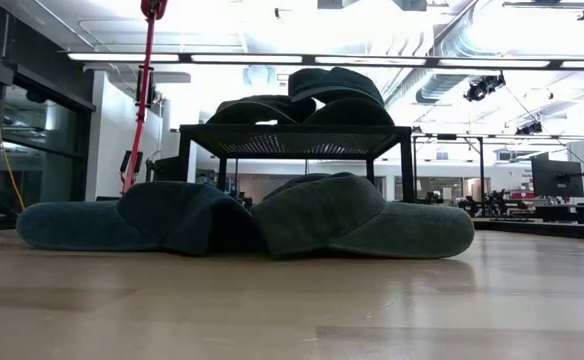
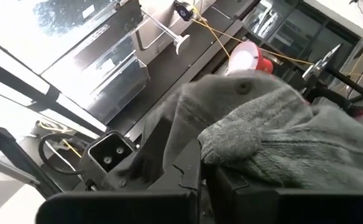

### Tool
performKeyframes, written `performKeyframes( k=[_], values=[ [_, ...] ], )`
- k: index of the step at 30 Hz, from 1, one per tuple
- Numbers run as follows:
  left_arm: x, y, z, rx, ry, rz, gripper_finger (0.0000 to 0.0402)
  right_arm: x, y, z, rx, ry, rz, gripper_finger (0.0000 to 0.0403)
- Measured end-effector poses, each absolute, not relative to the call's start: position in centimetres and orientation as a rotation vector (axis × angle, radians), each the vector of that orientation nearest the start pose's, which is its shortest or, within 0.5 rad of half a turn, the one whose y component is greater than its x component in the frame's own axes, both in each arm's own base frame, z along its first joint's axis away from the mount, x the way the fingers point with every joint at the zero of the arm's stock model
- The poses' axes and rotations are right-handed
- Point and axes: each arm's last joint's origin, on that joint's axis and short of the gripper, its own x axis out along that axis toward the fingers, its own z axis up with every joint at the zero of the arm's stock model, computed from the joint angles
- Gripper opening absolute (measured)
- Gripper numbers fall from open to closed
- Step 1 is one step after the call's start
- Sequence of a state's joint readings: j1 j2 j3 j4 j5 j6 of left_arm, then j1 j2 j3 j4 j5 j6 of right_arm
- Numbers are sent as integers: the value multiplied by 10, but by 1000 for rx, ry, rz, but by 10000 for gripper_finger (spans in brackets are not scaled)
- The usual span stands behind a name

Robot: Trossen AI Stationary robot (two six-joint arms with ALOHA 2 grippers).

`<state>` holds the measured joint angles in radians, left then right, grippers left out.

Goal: Pick & Place hat
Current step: Stack the bottom gray cap on top of the other gray cap on the shelf

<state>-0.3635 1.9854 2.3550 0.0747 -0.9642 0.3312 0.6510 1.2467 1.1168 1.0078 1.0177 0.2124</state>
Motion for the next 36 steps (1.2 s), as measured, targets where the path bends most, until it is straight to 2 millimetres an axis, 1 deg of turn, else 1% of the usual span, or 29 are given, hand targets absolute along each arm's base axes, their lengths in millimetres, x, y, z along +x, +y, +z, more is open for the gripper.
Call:
performKeyframes(
  k=[2,6,9,12,15,17,20,22,25,28,31,33,36],
  values=[
    [391,-126,525,42,-250,613,96,203,124,447,848,-634,-288,2],
    [388,-138,524,-11,-263,561,167,194,120,452,814,-624,-314,2],
    [381,-154,524,-21,-259,530,214,186,119,455,779,-592,-329,1],
    [370,-173,526,-74,-261,498,243,176,118,457,752,-533,-357,1],
    [357,-195,526,-157,-260,459,253,169,120,457,715,-475,-359,1],
    [349,-209,524,-164,-243,439,254,164,122,456,699,-436,-345,1],
    [339,-223,521,-165,-207,477,255,159,124,453,699,-384,-295,1],
    [334,-228,519,-156,-176,526,255,156,126,450,697,-347,-218,0],
    [333,-232,512,-136,-125,572,255,154,127,443,710,-273,-112,0],
    [335,-232,501,-162,-85,564,255,154,129,433,705,-171,-26,0],
    [339,-228,489,-186,-40,553,255,158,128,422,722,-37,102,0],
    [343,-223,483,-215,-16,547,255,162,128,415,738,64,203,0],
    [350,-215,477,-283,29,469,255,169,131,406,744,204,339,0]
  ],
)
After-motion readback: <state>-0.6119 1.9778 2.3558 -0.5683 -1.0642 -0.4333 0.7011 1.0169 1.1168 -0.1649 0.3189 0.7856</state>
